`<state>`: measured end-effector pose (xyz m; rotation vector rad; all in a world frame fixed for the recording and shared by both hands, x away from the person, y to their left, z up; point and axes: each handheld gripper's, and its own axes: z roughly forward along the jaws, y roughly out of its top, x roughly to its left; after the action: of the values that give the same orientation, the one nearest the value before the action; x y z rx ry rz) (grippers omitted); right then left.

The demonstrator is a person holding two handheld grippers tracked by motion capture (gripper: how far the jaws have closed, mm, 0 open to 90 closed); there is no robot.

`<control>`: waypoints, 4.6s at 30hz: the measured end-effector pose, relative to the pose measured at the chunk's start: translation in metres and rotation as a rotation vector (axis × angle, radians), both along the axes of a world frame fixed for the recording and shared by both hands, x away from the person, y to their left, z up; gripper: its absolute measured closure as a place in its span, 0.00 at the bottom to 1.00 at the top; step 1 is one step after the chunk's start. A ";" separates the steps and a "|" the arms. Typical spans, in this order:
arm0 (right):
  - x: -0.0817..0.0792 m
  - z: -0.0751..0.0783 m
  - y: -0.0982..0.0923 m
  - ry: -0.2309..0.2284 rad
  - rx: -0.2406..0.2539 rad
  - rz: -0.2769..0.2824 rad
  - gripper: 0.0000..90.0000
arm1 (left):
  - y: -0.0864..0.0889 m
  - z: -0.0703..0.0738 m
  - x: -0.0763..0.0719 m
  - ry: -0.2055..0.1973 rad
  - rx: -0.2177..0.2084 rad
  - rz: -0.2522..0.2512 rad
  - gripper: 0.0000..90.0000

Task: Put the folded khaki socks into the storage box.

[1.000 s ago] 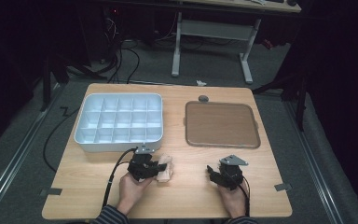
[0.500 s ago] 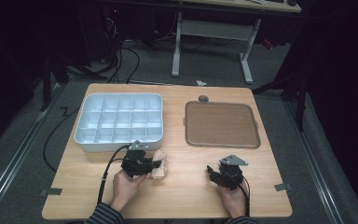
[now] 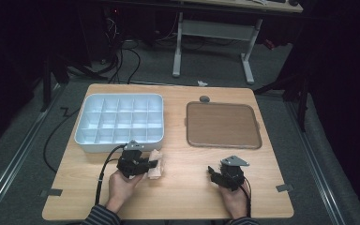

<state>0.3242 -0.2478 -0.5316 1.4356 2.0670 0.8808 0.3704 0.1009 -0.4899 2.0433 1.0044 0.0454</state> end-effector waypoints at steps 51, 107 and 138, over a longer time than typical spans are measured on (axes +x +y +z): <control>0.000 0.000 0.000 0.002 0.002 0.002 0.42 | 0.057 0.027 0.000 -0.005 -0.025 0.078 0.84; 0.000 0.000 0.000 0.001 -0.001 0.004 0.42 | 0.106 0.060 0.026 -0.027 0.004 0.167 0.84; 0.000 0.000 0.000 0.001 -0.002 0.003 0.42 | 0.118 0.060 0.058 0.014 0.031 0.212 0.84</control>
<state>0.3242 -0.2474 -0.5316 1.4327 2.0706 0.8793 0.4286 0.2191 -0.4298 1.9598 1.2327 0.1588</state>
